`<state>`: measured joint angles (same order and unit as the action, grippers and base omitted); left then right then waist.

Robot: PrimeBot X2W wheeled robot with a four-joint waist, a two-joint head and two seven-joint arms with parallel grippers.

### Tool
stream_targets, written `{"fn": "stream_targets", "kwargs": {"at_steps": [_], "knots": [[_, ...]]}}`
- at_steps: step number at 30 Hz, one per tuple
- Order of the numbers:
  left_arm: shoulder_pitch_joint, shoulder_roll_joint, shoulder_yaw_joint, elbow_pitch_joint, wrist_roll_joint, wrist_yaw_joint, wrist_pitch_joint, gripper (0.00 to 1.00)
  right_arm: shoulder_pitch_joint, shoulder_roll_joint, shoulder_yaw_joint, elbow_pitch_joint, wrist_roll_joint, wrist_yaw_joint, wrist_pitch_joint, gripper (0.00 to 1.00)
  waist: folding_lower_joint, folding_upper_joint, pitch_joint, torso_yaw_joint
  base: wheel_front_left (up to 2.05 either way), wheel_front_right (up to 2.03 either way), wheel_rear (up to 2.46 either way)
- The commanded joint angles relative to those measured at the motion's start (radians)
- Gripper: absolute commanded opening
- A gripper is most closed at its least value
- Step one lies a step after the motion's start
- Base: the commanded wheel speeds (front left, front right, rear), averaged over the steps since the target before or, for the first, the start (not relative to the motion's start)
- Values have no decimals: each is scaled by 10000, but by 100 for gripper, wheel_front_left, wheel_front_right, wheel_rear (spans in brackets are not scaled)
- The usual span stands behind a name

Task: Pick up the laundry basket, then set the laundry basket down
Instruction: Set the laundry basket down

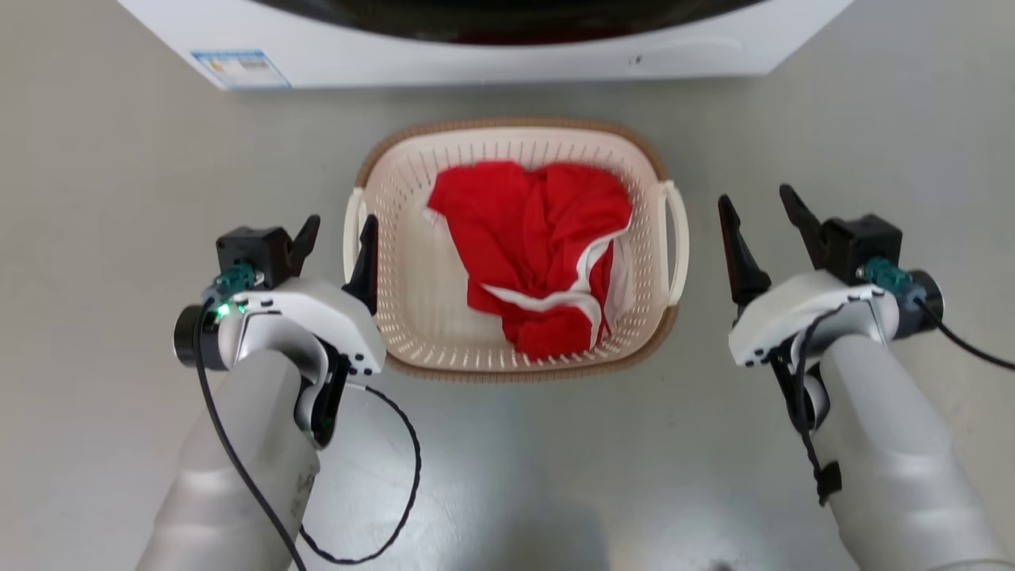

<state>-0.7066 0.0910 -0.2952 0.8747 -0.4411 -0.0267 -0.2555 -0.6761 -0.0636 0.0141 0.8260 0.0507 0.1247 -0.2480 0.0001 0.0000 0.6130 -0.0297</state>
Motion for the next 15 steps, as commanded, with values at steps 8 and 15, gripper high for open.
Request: {"fn": "stream_targets", "kwargs": {"at_steps": [8, 15], "knots": [[1296, 42, 812, -591, 250, -134, -63, 100, 1320, 134, -134, -838, -212, 60, -136, 100, -1, 0, -1976, 42, 0, 0, 0], [2233, -142, 1181, -934, 325, -267, -63, 100, 2103, 134, -468, -1420, -543, 60, -136, 100, -1, 0, -3306, 186, 0, 0, 0]]}}
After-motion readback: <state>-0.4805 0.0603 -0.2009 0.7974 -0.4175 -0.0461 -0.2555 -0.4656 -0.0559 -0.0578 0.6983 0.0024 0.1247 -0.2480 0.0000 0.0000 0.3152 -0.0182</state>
